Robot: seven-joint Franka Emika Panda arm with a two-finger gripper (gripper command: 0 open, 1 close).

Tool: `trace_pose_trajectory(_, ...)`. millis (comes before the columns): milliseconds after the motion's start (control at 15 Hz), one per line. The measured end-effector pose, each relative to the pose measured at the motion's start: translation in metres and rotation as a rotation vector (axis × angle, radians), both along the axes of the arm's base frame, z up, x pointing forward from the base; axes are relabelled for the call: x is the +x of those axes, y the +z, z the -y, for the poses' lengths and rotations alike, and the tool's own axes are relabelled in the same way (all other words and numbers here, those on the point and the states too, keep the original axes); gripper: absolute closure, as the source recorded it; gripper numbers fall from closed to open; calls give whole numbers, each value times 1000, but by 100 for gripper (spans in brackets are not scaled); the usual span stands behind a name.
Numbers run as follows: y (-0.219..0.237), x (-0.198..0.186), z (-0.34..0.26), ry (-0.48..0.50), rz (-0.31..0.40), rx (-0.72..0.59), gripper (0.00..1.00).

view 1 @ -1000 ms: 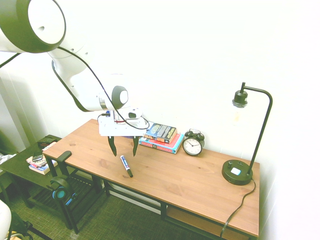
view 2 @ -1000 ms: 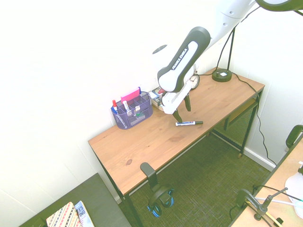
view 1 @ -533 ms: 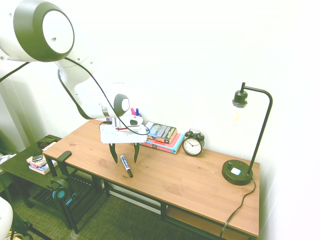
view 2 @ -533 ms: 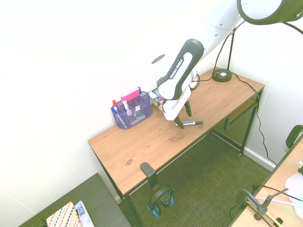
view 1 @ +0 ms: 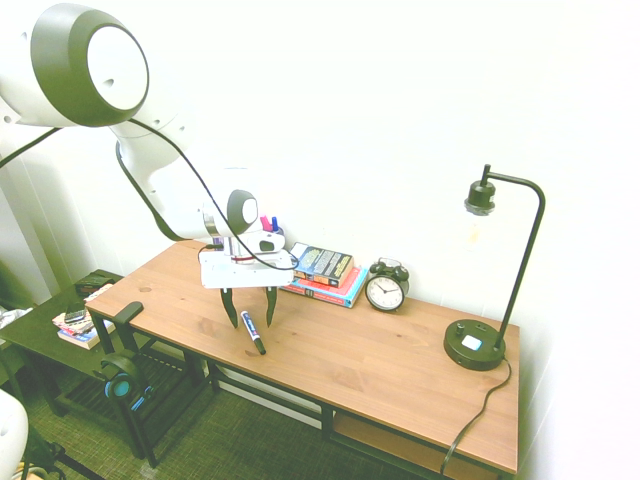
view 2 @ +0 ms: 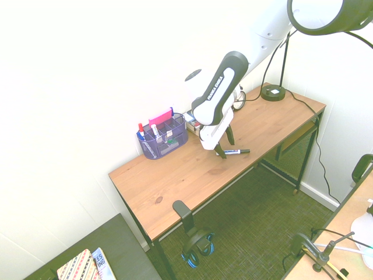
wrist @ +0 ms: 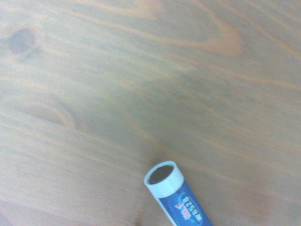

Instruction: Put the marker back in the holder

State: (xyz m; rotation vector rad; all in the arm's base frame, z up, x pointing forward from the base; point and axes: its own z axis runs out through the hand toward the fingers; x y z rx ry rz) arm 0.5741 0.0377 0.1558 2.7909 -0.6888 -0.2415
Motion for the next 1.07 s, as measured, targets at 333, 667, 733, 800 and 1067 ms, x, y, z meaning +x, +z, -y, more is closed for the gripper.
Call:
trace_pose_trajectory(333,-2,0,1,-6,-3,1,100)
trace_pose_trajectory(667,-3,-1,2,-10,-8,0,100)
trace_pose_trajectory(733,-3,-1,2,-12,-11,0,100)
trace_pose_trajectory(800,-4,0,2,-14,-14,1,100)
trace_pose_trajectory(1067,-4,4,2,-20,-30,0,100)
